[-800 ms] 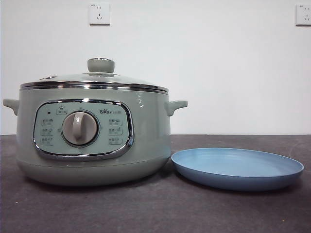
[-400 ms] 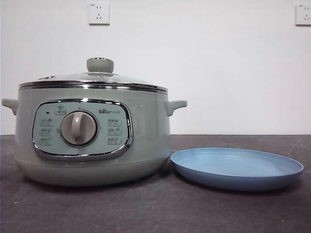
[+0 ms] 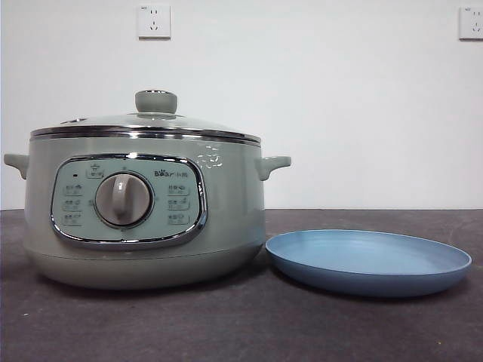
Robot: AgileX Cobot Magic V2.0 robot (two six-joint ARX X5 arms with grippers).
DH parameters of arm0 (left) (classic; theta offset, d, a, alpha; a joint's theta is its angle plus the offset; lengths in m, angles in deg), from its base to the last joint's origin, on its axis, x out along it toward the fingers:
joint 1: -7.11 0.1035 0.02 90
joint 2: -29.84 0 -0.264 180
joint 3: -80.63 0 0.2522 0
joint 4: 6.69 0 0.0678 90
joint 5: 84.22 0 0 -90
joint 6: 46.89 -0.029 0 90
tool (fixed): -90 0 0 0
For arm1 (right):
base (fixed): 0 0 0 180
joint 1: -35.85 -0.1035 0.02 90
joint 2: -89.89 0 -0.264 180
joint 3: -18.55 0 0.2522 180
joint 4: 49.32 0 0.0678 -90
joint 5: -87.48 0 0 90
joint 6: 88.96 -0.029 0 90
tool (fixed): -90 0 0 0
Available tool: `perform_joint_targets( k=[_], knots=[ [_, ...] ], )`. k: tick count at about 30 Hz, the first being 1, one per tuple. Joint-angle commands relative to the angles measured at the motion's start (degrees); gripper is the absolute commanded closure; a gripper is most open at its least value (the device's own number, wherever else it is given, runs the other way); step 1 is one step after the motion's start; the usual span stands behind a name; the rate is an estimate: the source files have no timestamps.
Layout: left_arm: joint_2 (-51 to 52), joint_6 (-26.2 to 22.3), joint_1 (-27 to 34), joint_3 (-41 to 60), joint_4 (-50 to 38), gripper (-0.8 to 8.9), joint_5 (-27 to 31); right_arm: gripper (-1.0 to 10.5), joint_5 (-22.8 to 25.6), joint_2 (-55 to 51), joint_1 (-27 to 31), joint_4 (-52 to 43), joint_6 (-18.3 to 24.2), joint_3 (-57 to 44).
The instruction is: Take the pumpkin out from the steamer,put the pumpkin in the blue plate,close the lid
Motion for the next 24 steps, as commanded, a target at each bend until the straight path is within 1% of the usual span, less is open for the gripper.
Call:
perform_joint_targets(
  k=[1,5,8,13,17,18,19,20,21,22,23,24],
  knots=[
    [-4.0,-3.4,0.1,-4.3,0.0,8.22,-1.1,9.5,-0.4,3.7,-0.1,0.1,1.0,4.6],
    [-10.3,-7.3,0.1,-11.2,1.8,8.22,-5.4,9.5,-4.0,9.6,-0.1,3.0,6.2,11.8],
    [-15.5,-10.1,0.1,-17.1,4.9,8.21,-10.0,9.5,-8.0,14.7,-0.1,7.3,10.4,17.9],
    [-23.8,-17.2,0.1,-27.3,11.5,8.21,-21.0,9.5,-15.1,22.9,-0.1,16.3,15.3,27.7],
    [-28.7,-17.9,0.1,-33.7,15.6,8.16,-26.0,9.4,-19.8,28.3,-0.1,21.8,17.4,33.2],
    [-29.6,-18.3,0.1,-34.9,16.3,8.12,-26.9,9.3,-20.7,29.3,-0.1,22.8,18.1,34.2],
    [-30.2,-18.7,0.1,-35.9,16.6,8.0,-27.3,8.8,-21.1,30.2,-0.1,23.5,18.6,34.8],
    [-30.7,-18.7,0.0,-36.5,16.8,7.52,-27.2,8.1,-21.1,30.8,-0.1,23.7,18.8,35.1],
    [-30.9,-18.7,0.0,-36.9,16.8,6.49,-27.1,7.0,-21.1,31.2,-0.1,23.6,18.8,35.2],
    [-31.0,-18.6,0.0,-37.1,16.7,5.18,-27.1,5.8,-21.0,31.6,-0.1,23.6,18.8,35.2],
    [-31.0,-18.6,0.0,-37.1,16.6,4.12,-26.9,4.7,-20.9,31.9,-0.1,23.6,18.7,35.2],
    [-31.0,-18.3,0.0,-37.1,16.8,3.45,-26.9,3.9,-20.9,32.2,-0.1,23.7,18.7,35.2]
  ],
)
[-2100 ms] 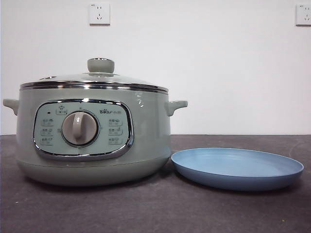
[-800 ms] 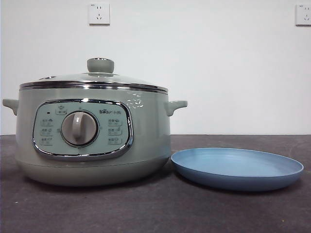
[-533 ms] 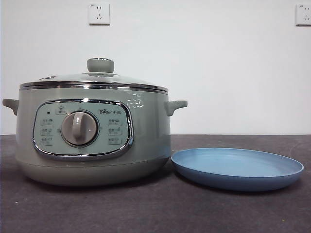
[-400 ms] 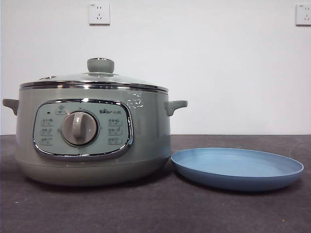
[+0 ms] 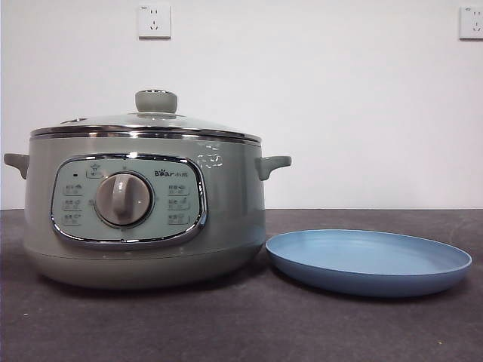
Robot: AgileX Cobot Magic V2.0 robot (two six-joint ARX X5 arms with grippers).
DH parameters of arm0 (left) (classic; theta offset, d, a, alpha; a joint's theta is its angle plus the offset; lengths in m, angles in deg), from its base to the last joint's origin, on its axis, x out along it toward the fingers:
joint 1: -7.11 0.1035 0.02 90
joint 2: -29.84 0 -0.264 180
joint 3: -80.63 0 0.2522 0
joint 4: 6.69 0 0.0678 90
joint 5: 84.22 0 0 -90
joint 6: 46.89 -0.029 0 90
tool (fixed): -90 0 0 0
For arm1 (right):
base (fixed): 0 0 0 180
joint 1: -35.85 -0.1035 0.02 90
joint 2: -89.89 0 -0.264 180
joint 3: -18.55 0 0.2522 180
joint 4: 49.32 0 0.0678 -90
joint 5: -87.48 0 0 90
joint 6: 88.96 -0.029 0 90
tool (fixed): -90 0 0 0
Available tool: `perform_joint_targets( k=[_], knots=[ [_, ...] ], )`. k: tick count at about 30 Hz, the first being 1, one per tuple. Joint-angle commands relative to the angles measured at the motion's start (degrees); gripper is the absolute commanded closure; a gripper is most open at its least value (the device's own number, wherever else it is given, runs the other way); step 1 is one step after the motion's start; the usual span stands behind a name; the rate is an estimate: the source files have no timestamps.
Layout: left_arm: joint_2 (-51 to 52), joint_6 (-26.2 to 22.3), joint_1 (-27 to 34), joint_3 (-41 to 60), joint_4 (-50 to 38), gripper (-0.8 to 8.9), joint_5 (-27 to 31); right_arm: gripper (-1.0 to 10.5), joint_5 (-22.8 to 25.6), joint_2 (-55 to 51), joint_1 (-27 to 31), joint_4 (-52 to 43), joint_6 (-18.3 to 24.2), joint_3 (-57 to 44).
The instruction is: Take the pumpkin out from the steamer,put the pumpkin in the blue plate,close the lid
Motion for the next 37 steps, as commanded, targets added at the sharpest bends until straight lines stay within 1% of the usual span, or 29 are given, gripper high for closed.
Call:
perform_joint_targets(
  k=[1,6,8,10,16,20,27,32,37],
  knots=[
    [0.0,-0.4,0.0,0.0,0.3,3.35,0.0,3.2,0.0,0.7,-0.1,0.2,0.5,0.2],
    [-1.1,1.4,-0.8,0.0,-0.3,3.39,0.5,3.2,0.0,0.7,-0.1,0.3,0.2,0.2],
    [-2.6,3.2,-2.3,0.0,-2.1,3.39,1.5,3.2,-0.1,0.7,-0.1,0.2,-0.1,0.2],
    [-4.7,3.7,-4.6,0.0,-3.8,3.43,2.4,3.2,-0.1,0.8,-0.2,0.2,-0.2,0.2],
    [-11.9,3.4,-12.5,0.0,-6.8,3.43,10.5,3.2,-0.1,1.4,-1.3,0.3,-0.2,0.2],
    [-16.6,3.2,-16.6,0.0,-7.8,3.43,15.5,3.2,-0.1,1.4,-1.3,0.5,-0.2,0.2],
    [-23.5,-0.1,-20.6,0.0,-10.1,3.44,24.2,3.2,0.0,1.4,-1.6,1.5,-0.2,0.2],
    [-27.0,-2.1,-21.4,0.0,-11.4,3.44,27.1,3.2,0.0,1.4,-1.6,1.7,-0.2,0.2],
    [-29.8,-4.4,-22.1,0.0,-11.7,3.45,27.1,3.2,0.0,1.4,-1.6,1.7,-0.2,0.2]
  ],
)
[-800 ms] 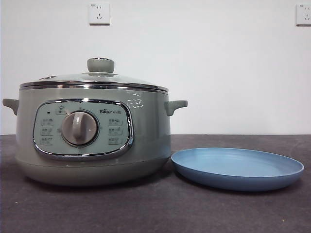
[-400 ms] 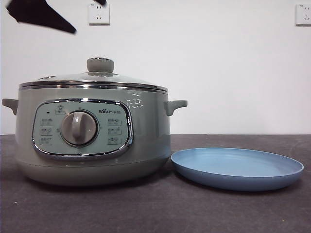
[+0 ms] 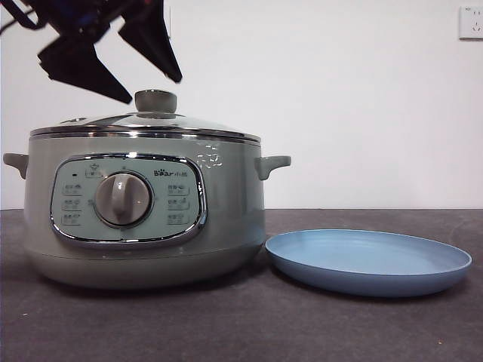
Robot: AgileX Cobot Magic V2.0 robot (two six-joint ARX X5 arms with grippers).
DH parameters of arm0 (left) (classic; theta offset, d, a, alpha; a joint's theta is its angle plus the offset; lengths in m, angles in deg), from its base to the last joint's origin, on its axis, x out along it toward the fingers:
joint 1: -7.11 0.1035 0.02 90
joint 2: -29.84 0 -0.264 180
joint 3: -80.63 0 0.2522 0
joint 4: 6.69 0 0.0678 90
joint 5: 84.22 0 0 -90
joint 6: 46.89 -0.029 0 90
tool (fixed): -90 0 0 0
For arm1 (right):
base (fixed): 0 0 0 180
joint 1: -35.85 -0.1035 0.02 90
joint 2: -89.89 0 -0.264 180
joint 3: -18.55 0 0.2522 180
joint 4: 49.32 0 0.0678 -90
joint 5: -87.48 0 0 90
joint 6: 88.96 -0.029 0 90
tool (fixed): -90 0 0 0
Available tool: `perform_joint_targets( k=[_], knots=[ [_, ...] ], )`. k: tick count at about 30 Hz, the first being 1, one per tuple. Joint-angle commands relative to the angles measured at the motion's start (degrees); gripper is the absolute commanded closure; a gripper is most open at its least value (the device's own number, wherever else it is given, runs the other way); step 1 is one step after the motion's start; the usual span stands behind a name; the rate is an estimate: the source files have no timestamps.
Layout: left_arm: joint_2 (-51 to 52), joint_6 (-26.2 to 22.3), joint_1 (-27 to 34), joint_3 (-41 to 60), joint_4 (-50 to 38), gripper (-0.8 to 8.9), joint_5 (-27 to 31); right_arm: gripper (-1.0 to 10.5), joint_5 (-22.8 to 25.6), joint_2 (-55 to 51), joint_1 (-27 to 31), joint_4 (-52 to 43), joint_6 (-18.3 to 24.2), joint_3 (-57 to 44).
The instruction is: Take the pumpkin out from the steamer,put the pumpkin in the blue plate,close the lid
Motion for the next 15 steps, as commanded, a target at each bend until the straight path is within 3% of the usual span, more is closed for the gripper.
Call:
perform_joint_targets(
  k=[1,11,15],
  knots=[
    [-1.2,-2.4,-0.5,0.0,-1.1,3.45,0.2,3.2,0.1,0.0,-0.1,-0.2,-0.1,0.2],
    [-4.0,-4.7,-1.5,0.0,-3.3,3.67,0.2,3.2,0.1,0.0,-0.1,1.0,-0.1,0.2],
    [-4.4,-5.0,-1.5,0.0,-3.1,6.12,0.2,3.2,0.1,0.0,-0.1,1.3,-0.1,0.2]
  ],
)
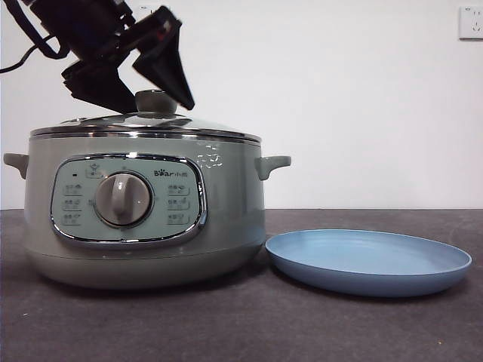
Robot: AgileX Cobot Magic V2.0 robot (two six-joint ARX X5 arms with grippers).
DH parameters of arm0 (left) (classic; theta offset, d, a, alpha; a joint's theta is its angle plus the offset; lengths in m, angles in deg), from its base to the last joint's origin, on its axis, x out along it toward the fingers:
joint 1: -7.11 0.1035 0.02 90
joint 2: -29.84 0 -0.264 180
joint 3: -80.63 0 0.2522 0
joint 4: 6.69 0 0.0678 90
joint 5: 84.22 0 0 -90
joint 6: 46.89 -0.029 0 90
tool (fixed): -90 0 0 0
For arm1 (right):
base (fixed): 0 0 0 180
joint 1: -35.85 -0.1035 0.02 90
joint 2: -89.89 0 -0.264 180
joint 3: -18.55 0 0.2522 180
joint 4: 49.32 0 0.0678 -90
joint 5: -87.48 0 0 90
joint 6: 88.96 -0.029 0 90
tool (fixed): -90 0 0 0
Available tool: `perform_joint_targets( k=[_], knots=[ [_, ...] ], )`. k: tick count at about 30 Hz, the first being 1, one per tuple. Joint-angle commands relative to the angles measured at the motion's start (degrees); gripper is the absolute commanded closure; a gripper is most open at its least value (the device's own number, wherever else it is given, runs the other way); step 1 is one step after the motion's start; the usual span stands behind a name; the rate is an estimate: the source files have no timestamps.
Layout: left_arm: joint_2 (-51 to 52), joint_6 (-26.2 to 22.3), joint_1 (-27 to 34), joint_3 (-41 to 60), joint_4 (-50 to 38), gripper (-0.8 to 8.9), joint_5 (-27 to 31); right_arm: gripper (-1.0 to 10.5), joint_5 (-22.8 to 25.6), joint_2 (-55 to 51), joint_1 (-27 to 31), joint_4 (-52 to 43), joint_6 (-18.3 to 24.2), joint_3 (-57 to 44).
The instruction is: Take the pumpkin out from the steamer,put the pumpkin in the blue plate,close the lid
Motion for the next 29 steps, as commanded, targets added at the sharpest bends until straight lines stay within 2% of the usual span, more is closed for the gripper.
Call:
perform_joint_targets(
  k=[1,3,12,19,22,29],
  knots=[
    [-0.4,-0.7,-0.1,0.0,0.0,6.95,-0.6,3.2,0.0,0.0,-0.1,0.0,-0.1,0.2],
    [-0.4,-0.8,-0.1,0.0,-0.1,8.28,-0.6,3.2,0.0,0.0,-0.1,0.0,-0.1,0.2],
    [0.9,-0.7,-0.1,0.0,-1.3,8.22,-0.6,3.2,0.4,0.0,-0.1,-0.2,-0.7,0.2],
    [8.6,-0.7,-0.1,0.0,-2.6,8.22,-0.5,3.2,-0.1,1.4,-0.6,-3.1,-1.6,0.2],
    [13.3,-0.7,0.1,-0.1,-3.1,8.22,-0.2,3.2,-0.1,3.6,-2.8,-4.8,-1.6,0.2],
    [25.9,-1.0,0.1,-0.1,-2.6,8.22,8.6,3.2,0.5,11.9,-12.2,-10.9,-1.7,1.2]
  ],
)
